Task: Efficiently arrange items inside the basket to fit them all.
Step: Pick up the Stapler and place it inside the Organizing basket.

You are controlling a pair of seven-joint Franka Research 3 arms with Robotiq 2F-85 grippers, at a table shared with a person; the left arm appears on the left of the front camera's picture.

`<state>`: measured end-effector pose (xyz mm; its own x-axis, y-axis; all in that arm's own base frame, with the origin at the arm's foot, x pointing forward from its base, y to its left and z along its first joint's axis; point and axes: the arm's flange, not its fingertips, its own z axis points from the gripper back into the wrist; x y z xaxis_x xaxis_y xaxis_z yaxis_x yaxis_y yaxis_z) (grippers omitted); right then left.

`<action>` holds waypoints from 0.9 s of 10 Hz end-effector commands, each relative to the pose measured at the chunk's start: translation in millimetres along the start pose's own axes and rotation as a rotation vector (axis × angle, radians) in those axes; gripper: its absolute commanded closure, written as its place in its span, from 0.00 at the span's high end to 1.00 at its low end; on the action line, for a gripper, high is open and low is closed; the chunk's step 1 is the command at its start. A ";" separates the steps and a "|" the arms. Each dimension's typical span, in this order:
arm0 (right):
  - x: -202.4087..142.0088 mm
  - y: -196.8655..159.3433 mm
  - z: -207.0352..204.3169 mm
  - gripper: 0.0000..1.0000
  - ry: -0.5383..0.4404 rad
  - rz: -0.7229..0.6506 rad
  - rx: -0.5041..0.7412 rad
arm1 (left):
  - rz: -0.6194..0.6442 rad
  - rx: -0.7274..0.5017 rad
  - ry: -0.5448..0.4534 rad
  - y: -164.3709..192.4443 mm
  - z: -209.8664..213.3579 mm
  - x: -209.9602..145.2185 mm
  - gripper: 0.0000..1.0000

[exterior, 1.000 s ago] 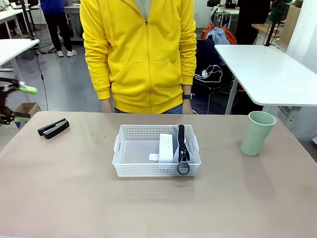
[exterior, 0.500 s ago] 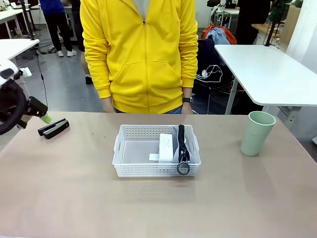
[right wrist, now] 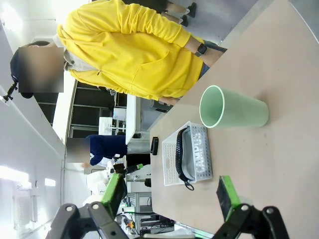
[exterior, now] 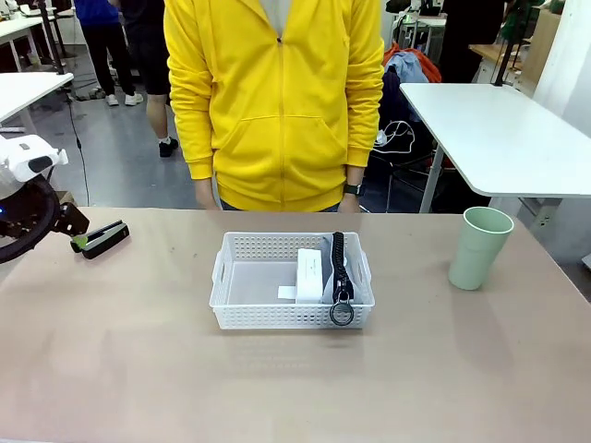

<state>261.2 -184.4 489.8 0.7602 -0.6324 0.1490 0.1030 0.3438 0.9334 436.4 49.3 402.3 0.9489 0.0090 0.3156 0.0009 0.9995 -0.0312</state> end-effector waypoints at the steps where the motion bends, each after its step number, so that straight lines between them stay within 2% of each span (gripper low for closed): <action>1: 2.1 0.5 -0.3 1.00 -0.009 0.025 0.026 | -0.021 -0.047 -0.008 4.7 10.6 -3.3 1.00; 3: 2.1 0.5 -0.3 1.00 -0.009 0.025 0.026 | -0.005 -0.013 -0.009 -2.7 8.1 0.2 1.00; 4: 2.1 0.5 -0.3 1.00 -0.009 0.025 0.026 | -0.083 -0.002 0.155 6.0 4.8 27.7 1.00; 5: 2.1 0.5 -0.3 1.00 -0.009 0.025 0.026 | -0.101 -0.027 0.197 13.8 3.4 57.8 1.00; 7: 2.1 0.5 -0.3 1.00 -0.009 0.025 0.026 | -0.199 -0.018 0.357 23.0 -13.8 111.1 1.00; 8: 2.1 0.5 -0.3 1.00 -0.009 0.025 0.026 | -0.135 0.013 0.363 23.6 -26.7 129.3 1.00; 9: 2.1 0.5 -0.3 1.00 -0.009 0.025 0.026 | -0.135 0.015 0.386 21.6 -41.6 144.0 1.00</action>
<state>261.1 -184.6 490.0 0.7601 -0.6324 0.1492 0.1030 0.3440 0.9333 565.5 70.4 403.0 0.9894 -0.1413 -0.0344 0.1404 0.9897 -0.0279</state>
